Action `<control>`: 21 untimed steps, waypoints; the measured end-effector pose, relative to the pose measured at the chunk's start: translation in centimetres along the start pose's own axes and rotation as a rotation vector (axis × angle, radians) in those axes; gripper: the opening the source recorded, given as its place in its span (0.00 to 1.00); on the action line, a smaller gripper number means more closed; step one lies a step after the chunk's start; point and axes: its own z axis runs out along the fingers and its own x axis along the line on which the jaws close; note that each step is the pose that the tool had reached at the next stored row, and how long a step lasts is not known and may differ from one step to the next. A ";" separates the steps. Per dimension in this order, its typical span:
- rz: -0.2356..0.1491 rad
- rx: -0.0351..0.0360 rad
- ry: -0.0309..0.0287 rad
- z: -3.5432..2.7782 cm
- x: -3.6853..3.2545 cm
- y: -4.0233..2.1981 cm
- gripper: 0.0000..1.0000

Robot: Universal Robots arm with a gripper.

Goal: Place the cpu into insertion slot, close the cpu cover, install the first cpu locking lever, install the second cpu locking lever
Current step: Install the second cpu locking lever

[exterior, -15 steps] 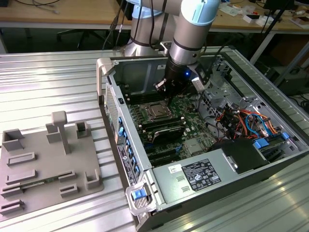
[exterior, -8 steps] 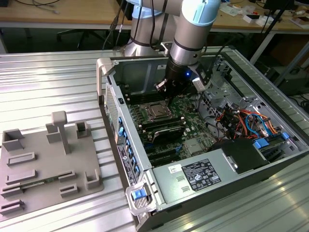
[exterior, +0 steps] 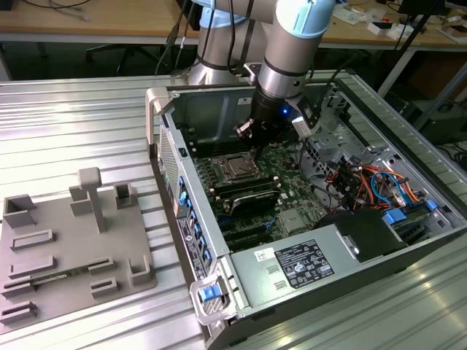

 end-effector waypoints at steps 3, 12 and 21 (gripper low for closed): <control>0.000 0.0001 -0.0001 -0.01 0.04 -0.47 0.11; 0.000 0.0024 0.0002 -0.04 0.16 -1.88 0.11; 0.000 0.0096 0.0010 -0.37 0.22 -2.67 0.11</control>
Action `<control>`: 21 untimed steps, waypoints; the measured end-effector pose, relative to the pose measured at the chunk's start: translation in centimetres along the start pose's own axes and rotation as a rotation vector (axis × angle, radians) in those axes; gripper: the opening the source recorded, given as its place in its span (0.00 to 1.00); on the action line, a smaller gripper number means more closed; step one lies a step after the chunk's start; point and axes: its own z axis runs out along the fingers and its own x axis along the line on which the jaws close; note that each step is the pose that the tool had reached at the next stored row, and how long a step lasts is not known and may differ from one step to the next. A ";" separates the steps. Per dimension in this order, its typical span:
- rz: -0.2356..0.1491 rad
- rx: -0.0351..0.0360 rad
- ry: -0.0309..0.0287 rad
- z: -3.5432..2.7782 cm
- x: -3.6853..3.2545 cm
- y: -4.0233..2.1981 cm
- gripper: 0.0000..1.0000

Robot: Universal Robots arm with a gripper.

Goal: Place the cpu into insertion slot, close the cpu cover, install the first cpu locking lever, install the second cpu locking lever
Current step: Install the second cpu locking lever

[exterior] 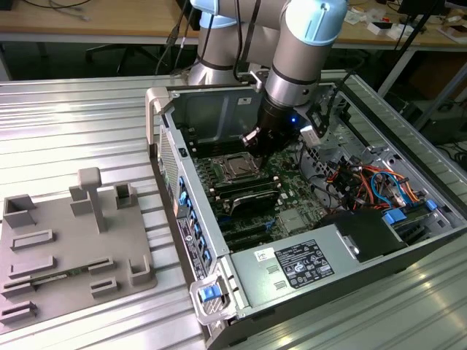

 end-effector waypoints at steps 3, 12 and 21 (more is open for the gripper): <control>0.000 0.0014 0.0001 -0.01 0.29 -0.68 0.11; 0.000 0.0015 0.0001 -0.03 2.63 -1.06 0.11; 0.000 -0.0058 -0.0005 -0.51 3.91 -1.37 0.11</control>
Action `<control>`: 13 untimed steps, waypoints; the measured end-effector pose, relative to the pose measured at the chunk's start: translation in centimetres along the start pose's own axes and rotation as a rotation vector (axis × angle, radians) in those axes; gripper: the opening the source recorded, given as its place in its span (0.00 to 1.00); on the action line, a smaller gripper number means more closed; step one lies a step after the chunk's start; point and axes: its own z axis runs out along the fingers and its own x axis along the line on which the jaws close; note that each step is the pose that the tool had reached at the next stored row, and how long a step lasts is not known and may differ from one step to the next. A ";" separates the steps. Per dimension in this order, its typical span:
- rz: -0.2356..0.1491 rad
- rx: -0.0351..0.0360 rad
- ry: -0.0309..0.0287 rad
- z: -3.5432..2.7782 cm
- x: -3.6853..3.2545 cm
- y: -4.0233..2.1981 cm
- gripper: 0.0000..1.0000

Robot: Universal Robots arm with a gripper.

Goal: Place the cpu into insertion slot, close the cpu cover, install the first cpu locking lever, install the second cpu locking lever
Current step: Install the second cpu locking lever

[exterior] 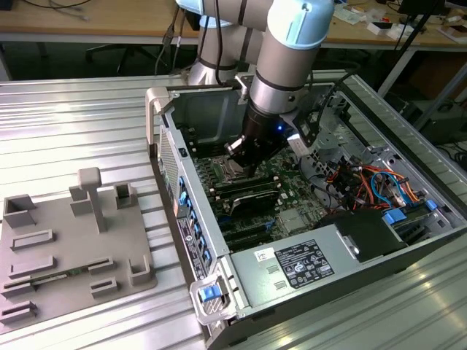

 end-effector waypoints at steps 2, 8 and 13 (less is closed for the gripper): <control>0.000 -0.0010 0.0014 1.01 2.92 -0.08 0.11; 0.001 -0.0525 -0.0037 1.45 3.47 -0.04 0.11; 0.001 -0.0526 -0.0037 1.51 3.54 -0.09 0.11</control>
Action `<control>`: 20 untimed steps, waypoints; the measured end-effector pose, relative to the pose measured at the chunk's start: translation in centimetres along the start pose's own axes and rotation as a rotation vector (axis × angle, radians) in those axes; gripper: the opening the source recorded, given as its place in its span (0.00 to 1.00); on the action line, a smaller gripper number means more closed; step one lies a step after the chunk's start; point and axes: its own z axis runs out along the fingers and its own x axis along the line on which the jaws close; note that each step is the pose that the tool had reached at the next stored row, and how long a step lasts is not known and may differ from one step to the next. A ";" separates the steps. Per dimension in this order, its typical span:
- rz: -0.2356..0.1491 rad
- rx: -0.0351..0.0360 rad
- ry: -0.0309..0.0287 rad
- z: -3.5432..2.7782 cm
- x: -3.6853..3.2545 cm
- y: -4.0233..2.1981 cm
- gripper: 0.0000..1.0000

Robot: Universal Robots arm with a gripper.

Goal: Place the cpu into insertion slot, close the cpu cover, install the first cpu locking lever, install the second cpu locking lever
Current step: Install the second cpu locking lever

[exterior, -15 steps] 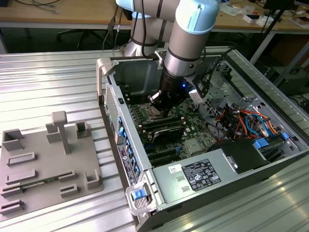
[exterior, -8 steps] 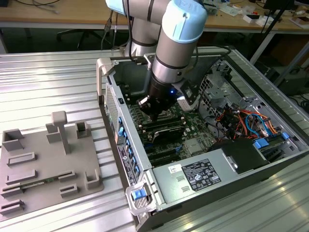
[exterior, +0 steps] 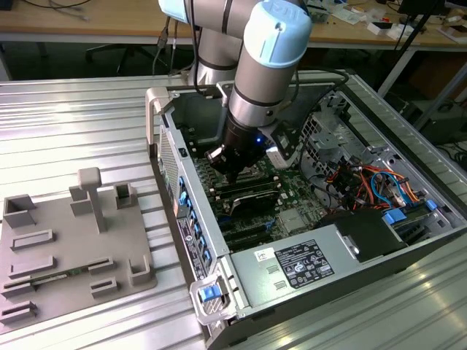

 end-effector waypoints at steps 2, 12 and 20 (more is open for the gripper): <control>0.000 0.0003 0.0002 0.04 0.03 -0.11 0.11; 0.000 -0.0168 -0.0015 0.35 0.08 -0.32 0.11; 0.001 -0.0342 -0.0032 0.70 0.26 -0.33 0.11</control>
